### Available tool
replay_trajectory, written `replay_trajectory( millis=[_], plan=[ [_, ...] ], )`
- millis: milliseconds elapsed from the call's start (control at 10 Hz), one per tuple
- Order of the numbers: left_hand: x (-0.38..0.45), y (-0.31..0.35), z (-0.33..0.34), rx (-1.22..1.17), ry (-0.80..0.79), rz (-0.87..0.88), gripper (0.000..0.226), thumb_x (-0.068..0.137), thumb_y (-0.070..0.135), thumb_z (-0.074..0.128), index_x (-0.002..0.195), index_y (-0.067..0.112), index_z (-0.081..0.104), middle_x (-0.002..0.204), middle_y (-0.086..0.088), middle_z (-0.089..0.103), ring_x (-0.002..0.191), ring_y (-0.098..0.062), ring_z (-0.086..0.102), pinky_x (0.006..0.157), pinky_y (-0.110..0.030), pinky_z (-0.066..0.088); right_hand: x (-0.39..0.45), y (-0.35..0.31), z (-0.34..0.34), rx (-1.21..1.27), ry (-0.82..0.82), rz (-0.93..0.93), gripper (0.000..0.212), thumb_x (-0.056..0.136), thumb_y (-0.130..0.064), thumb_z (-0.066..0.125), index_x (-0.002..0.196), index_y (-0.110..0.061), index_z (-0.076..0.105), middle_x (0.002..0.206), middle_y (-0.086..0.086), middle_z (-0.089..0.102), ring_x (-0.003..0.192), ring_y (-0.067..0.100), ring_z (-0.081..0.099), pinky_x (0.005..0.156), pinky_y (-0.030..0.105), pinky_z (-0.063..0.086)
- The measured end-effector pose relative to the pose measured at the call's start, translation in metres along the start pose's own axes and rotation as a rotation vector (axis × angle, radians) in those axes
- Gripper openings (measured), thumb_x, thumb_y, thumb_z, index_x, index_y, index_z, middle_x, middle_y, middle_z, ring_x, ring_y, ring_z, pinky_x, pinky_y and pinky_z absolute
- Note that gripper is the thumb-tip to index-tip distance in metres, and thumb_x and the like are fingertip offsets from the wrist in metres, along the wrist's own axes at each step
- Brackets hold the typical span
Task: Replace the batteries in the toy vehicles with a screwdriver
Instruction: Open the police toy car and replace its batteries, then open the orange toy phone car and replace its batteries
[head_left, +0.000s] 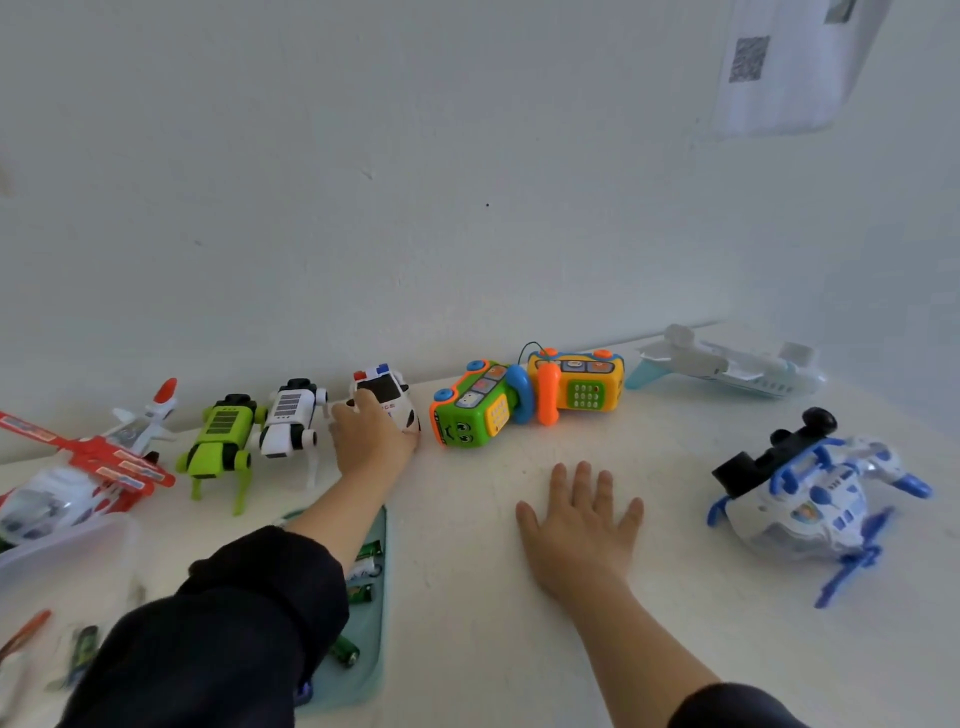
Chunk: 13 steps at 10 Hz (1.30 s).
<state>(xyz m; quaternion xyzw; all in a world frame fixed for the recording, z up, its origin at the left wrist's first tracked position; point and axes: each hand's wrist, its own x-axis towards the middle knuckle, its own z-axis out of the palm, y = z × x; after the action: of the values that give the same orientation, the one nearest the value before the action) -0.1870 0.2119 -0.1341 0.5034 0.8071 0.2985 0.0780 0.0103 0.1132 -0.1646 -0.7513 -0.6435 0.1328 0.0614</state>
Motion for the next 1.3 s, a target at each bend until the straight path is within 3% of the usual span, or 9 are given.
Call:
replay_trajectory(
  millis=[100, 200, 400, 500, 700, 800, 1000, 1200, 1300],
  plan=[
    [-0.013, 0.011, 0.001, 0.016, 0.29, 0.247, 0.05, 0.075, 0.02, 0.071, 0.115, 0.001, 0.048, 0.122, -0.027, 0.043, 0.114, -0.044, 0.041, 0.092, -0.046, 0.04, 0.0, 0.0, 0.0, -0.004, -0.002, -0.001, 0.068, 0.096, -0.055, 0.014, 0.151, -0.02, -0.008, 0.158, 0.004, -0.014, 0.144, 0.026, -0.015, 0.112, 0.054, -0.01],
    [-0.028, 0.031, 0.006, -0.016, 0.174, 0.535, 0.06, 0.077, 0.031, 0.07, 0.127, 0.006, 0.047, 0.131, -0.023, 0.039, 0.123, -0.039, 0.037, 0.096, -0.045, 0.04, 0.001, -0.001, -0.001, -0.008, -0.003, -0.001, 0.068, 0.096, -0.054, 0.014, 0.151, -0.02, -0.008, 0.158, 0.004, -0.014, 0.144, 0.026, -0.015, 0.112, 0.054, -0.01],
    [-0.039, 0.046, 0.02, 0.04, -0.143, 0.393, 0.069, 0.081, 0.045, 0.066, 0.138, 0.023, 0.033, 0.128, -0.011, 0.033, 0.108, -0.03, 0.054, 0.082, -0.038, 0.049, 0.002, 0.001, 0.001, 0.012, 0.012, -0.009, 0.067, 0.097, -0.054, 0.014, 0.151, -0.021, -0.008, 0.158, 0.004, -0.012, 0.145, 0.026, -0.014, 0.112, 0.054, -0.01],
    [-0.046, 0.045, 0.012, -0.208, -0.147, 0.272, 0.058, 0.075, 0.038, 0.073, 0.125, 0.021, 0.048, 0.12, -0.011, 0.042, 0.099, -0.025, 0.054, 0.077, -0.027, 0.047, 0.003, 0.002, 0.002, 0.037, 0.031, -0.017, 0.066, 0.097, -0.053, 0.017, 0.151, -0.023, -0.005, 0.159, 0.004, -0.009, 0.145, 0.026, -0.012, 0.112, 0.055, -0.008],
    [-0.088, 0.046, -0.044, -1.149, -0.535, -0.403, 0.015, 0.089, 0.029, 0.061, 0.091, 0.014, 0.057, 0.095, -0.014, 0.061, 0.075, -0.025, 0.06, 0.061, -0.037, 0.056, 0.001, 0.003, -0.003, 0.157, 0.045, -0.025, 0.058, 0.099, -0.049, 0.012, 0.151, -0.027, 0.001, 0.159, -0.002, 0.004, 0.146, 0.022, -0.005, 0.113, 0.053, -0.007],
    [-0.105, 0.035, -0.061, -1.282, -0.657, -0.569, 0.03, 0.09, 0.039, 0.054, 0.099, 0.011, 0.06, 0.092, -0.019, 0.06, 0.064, -0.028, 0.06, 0.04, -0.024, 0.049, -0.005, 0.008, -0.009, 0.329, 0.081, -0.072, 0.052, 0.101, -0.045, 0.012, 0.151, -0.031, 0.011, 0.156, -0.005, 0.022, 0.145, 0.013, 0.009, 0.114, 0.049, -0.006],
    [-0.148, 0.009, -0.063, -1.288, -0.891, -0.743, 0.044, 0.091, 0.047, 0.033, 0.077, 0.011, 0.053, 0.048, -0.005, 0.05, 0.029, -0.011, 0.04, 0.03, -0.007, 0.025, -0.041, 0.015, -0.001, 0.847, 0.216, -0.392, 0.06, 0.09, -0.045, 0.031, 0.147, -0.031, 0.02, 0.142, -0.003, 0.045, 0.132, 0.024, 0.041, 0.11, 0.038, 0.028],
    [-0.176, 0.0, -0.053, -1.021, -1.041, -0.713, 0.037, 0.089, 0.041, 0.031, 0.072, 0.018, 0.054, 0.078, -0.001, 0.053, 0.025, -0.004, 0.03, 0.026, -0.007, 0.017, -0.076, 0.018, 0.005, 1.182, 0.171, -0.519, 0.09, 0.069, -0.062, 0.063, 0.139, -0.039, 0.012, 0.139, -0.022, 0.034, 0.13, 0.011, 0.042, 0.105, 0.035, 0.04],
    [-0.187, 0.0, -0.057, -0.69, -0.968, -0.577, 0.034, 0.09, 0.031, 0.032, 0.071, 0.017, 0.057, 0.064, 0.0, 0.058, 0.025, -0.005, 0.038, 0.029, -0.006, 0.017, -0.087, 0.022, 0.008, 1.124, 0.174, -0.561, 0.12, 0.056, -0.062, 0.079, 0.145, -0.033, 0.003, 0.139, -0.024, 0.035, 0.125, 0.002, 0.047, 0.097, 0.025, 0.046]
  ],
)
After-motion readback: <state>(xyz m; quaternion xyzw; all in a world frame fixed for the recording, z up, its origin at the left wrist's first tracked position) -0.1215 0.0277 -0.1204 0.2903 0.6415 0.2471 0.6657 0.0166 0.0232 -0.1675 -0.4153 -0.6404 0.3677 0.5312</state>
